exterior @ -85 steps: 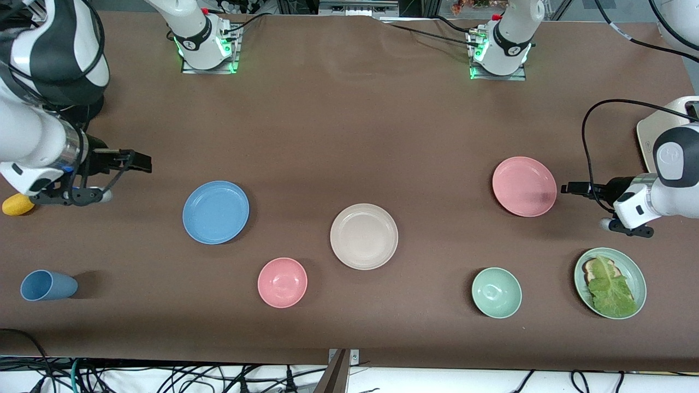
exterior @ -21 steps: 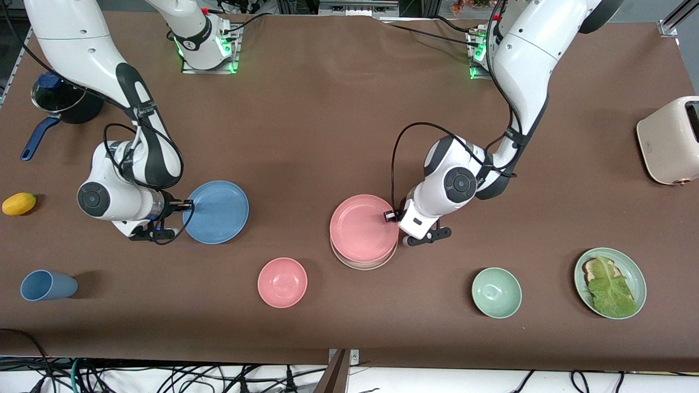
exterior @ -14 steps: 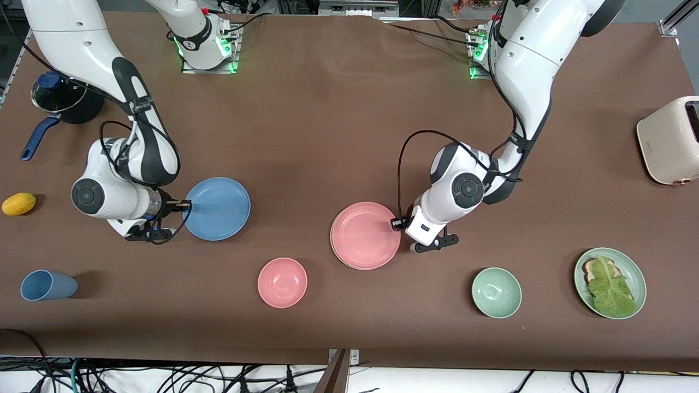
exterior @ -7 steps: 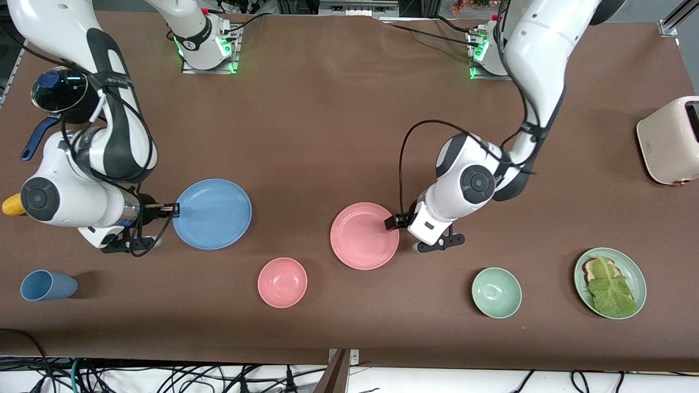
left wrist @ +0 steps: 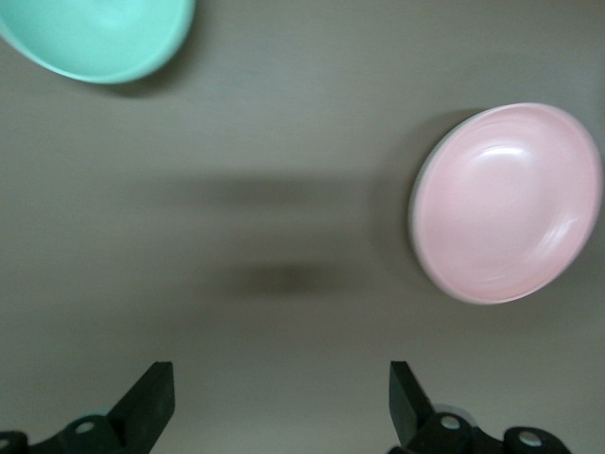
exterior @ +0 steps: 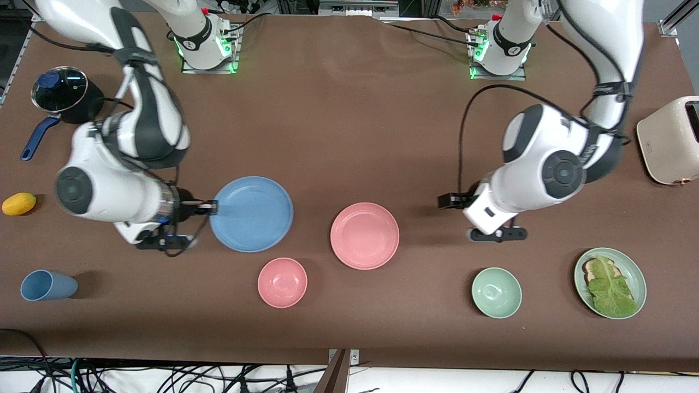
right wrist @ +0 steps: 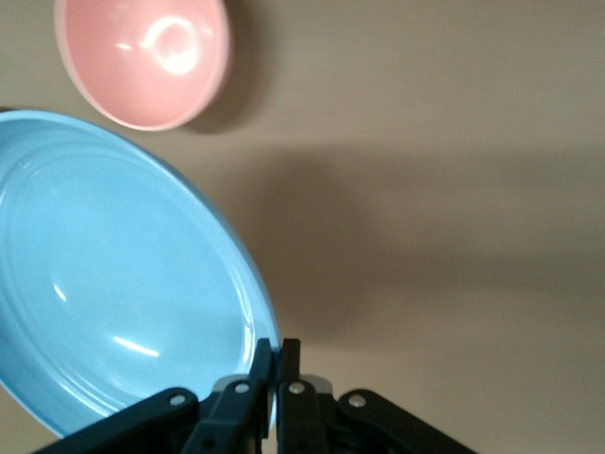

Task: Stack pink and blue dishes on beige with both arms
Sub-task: 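Carry the blue plate with the right gripper onto the pink plate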

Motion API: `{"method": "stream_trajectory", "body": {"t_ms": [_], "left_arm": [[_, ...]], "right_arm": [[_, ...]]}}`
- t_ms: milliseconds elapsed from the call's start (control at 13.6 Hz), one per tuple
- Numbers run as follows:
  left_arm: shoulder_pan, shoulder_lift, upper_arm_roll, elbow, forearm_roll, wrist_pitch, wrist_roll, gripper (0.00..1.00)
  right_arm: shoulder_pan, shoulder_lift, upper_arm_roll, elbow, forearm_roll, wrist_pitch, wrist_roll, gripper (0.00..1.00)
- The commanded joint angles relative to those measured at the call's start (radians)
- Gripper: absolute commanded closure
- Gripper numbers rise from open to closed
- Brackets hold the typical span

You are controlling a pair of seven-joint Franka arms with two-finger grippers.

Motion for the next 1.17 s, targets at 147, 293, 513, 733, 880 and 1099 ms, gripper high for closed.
{"method": "stream_trajectory", "body": {"t_ms": [147,293,513,733,880,1099], "left_arm": [[0.105,-0.123,0.033,-0.024,0.041,-0.134,0.228,0.00],[0.105,-0.171,0.099,-0.023,0.042,-0.190,0.276,0.00],[0.107,-0.241,0.135,-0.023,0.045,-0.240,0.282,0.00],[0.103,-0.261,0.133,0.020,0.110,-0.262,0.284,0.00],[0.107,-0.261,0.139,0.058,0.108,-0.291,0.284,0.00],[0.122,-0.287,0.148,0.108,0.105,-0.389,0.287,0.00]], "right_arm": [[0.179,0.095,-0.007,0.033,0.013,0.218,0.274,1.00],[0.240,0.144,-0.005,0.035,0.013,0.359,0.387,1.00],[0.303,0.242,-0.007,0.098,0.013,0.470,0.513,1.00],[0.337,0.297,-0.008,0.162,0.011,0.472,0.595,1.00],[0.339,0.299,-0.008,0.158,0.008,0.472,0.595,1.00],[0.343,0.313,-0.007,0.156,0.008,0.472,0.595,0.96]]}}
